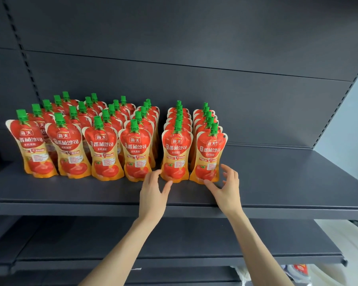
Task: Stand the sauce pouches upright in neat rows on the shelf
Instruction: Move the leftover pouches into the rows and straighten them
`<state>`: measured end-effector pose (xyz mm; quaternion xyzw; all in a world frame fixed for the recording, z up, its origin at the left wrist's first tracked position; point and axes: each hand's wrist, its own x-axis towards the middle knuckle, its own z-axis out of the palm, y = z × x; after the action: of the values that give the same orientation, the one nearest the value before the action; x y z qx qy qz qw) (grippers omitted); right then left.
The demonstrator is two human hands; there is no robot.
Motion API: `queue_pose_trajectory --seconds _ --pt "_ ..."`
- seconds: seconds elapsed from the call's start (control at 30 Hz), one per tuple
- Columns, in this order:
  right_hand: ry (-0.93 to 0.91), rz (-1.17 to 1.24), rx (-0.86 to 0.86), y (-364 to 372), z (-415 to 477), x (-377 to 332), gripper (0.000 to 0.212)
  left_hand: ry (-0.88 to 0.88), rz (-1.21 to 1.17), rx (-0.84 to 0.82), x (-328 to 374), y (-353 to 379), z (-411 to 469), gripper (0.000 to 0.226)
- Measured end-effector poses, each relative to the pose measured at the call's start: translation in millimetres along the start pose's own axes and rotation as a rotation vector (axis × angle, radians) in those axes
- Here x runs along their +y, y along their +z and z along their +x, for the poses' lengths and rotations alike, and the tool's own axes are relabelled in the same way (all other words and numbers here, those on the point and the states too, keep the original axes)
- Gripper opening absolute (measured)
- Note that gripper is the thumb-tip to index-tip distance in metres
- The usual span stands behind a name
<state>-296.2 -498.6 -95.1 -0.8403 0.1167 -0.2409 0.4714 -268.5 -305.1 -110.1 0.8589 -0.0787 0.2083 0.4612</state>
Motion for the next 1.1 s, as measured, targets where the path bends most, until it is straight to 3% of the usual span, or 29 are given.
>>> queue_pose_trajectory --seconds 0.13,0.27,0.43,0.67,1.1 --pt "-0.061 0.064 0.035 5.5 -13.0 -14.6 0.045 0.022 0.016 0.138 -11.9 -20.0 -3.4 0.031" --pt "-0.091 0.124 0.007 27.9 -23.1 -40.5 0.036 0.003 -0.006 0.237 -19.0 -40.9 5.8 0.040" --pt "-0.155 0.054 0.077 67.2 -28.7 -56.3 0.045 -0.027 0.022 0.186 -28.0 -57.5 17.8 0.053" --pt "-0.103 -0.006 0.182 96.2 -30.5 -69.7 0.061 -0.046 0.119 0.057 -42.0 -68.8 32.6 0.066" --pt "-0.030 -0.134 0.228 98.7 -15.9 -73.9 0.078 -0.078 0.192 0.040 -32.0 -67.8 41.0 0.062"
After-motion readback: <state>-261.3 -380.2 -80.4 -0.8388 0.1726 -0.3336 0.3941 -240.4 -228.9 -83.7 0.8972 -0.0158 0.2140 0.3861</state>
